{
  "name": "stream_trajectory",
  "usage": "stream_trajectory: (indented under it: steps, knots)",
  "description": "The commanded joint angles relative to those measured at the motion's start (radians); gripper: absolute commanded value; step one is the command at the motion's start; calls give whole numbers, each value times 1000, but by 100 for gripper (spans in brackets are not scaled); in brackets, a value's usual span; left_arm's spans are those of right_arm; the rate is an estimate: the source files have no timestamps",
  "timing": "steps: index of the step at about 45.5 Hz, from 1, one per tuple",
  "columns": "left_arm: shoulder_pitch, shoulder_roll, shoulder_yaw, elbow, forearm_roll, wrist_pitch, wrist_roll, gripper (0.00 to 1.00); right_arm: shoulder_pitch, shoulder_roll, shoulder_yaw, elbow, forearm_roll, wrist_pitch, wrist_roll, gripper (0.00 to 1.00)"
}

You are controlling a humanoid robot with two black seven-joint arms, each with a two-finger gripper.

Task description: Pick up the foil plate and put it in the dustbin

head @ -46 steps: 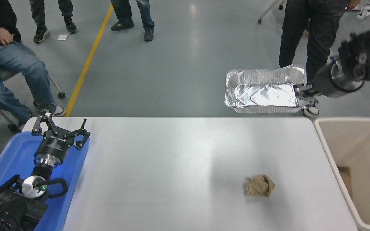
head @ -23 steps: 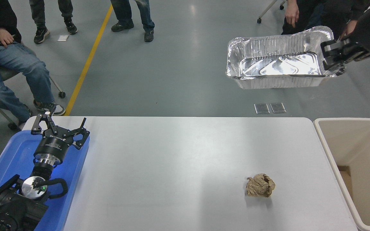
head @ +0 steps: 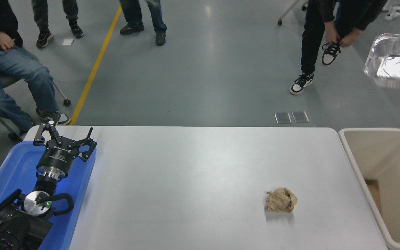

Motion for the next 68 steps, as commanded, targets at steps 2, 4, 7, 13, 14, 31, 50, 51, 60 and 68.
stream_trajectory:
  steps: [2, 4, 7, 13, 14, 31, 50, 51, 60, 68]
  knots:
    - [0, 0, 0, 0, 0, 0, 0, 99, -626, -112, 265, -253, 53, -240, -2, 0]
    - [0, 0, 0, 0, 0, 0, 0, 99, -755, -104, 362, -293, 86, -260, -2, 0]
    - [-1, 0, 0, 0, 0, 0, 0, 99, -930, -78, 515, -359, 110, -278, -5, 0]
    - [-1, 0, 0, 0, 0, 0, 0, 99, -1214, 32, 799, -526, 118, -283, -8, 0]
    - [-1, 0, 0, 0, 0, 0, 0, 99, -1249, 47, 832, -549, 118, -281, -8, 0]
    - [-1, 0, -1, 0, 0, 0, 0, 99, -1461, 250, 1048, -686, 179, -292, -45, 0]
    - [-1, -2, -1, 0, 0, 0, 0, 99, -1475, 314, 1139, -709, 216, -297, -63, 100]
    - [-1, -2, -1, 0, 0, 0, 0, 99, -1475, 319, 1139, -709, 216, -297, -63, 100]
    - [-3, -2, 0, 0, 0, 0, 0, 99, -1434, 321, 1128, -688, 201, -284, -61, 100]
    - [-5, 0, 0, 0, 0, 0, 1, 99, -1111, 152, 875, -463, 164, -274, -61, 100]
